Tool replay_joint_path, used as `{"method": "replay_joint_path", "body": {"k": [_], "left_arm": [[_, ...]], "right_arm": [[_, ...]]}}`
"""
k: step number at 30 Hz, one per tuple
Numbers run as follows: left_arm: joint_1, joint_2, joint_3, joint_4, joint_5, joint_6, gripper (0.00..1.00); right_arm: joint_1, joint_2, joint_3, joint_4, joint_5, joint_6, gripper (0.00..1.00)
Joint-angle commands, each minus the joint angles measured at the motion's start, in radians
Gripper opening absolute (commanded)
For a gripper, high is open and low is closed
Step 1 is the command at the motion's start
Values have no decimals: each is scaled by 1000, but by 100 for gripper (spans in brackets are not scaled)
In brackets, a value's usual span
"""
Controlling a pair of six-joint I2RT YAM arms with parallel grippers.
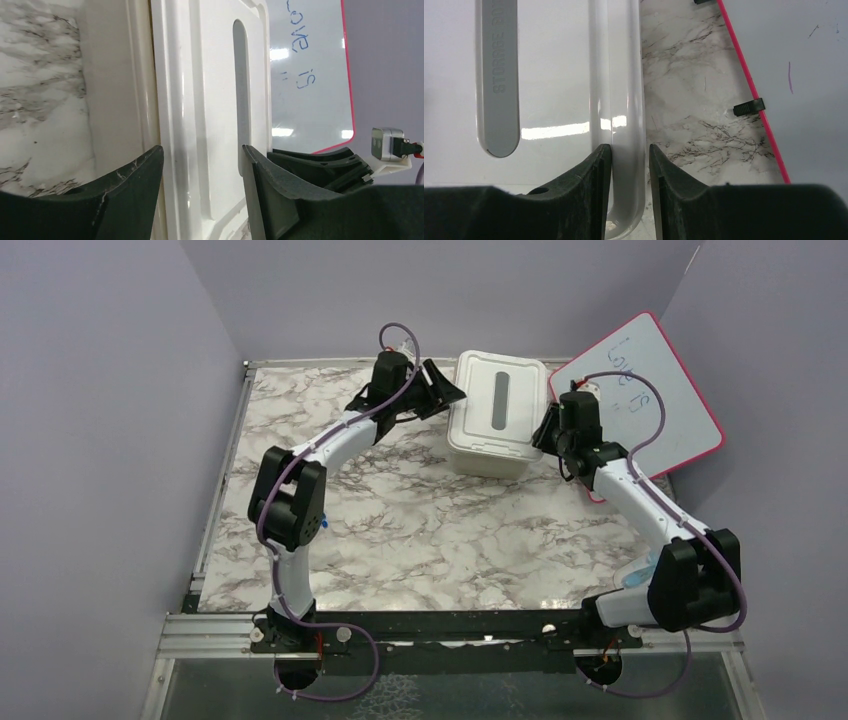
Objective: Organize the chemistry lab equipment
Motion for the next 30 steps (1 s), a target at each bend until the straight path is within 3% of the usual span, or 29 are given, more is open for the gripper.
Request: {"method": "replay_joint_path", "body": {"k": [1, 4, 12, 18, 26, 30], "left_arm": [[13, -111, 33, -100, -136, 99, 62], [15, -118, 31, -132, -153, 134, 66], [27, -27, 21, -83, 39, 83, 66], [25, -1, 11, -92, 14, 98, 56], [24, 43, 31, -213, -96, 162, 36], [22, 64, 58, -270, -140, 205, 33]], "right_arm": [[-6, 26, 32, -6, -47, -29, 38], [-6, 40, 62, -27, -56, -48, 35], [-6, 83, 123, -46, -96, -79, 28], [-5, 115, 132, -54, -61, -93, 28], [-6, 110, 121, -34, -74, -100, 37], [-6, 117, 146, -47, -90, -100, 38]]}}
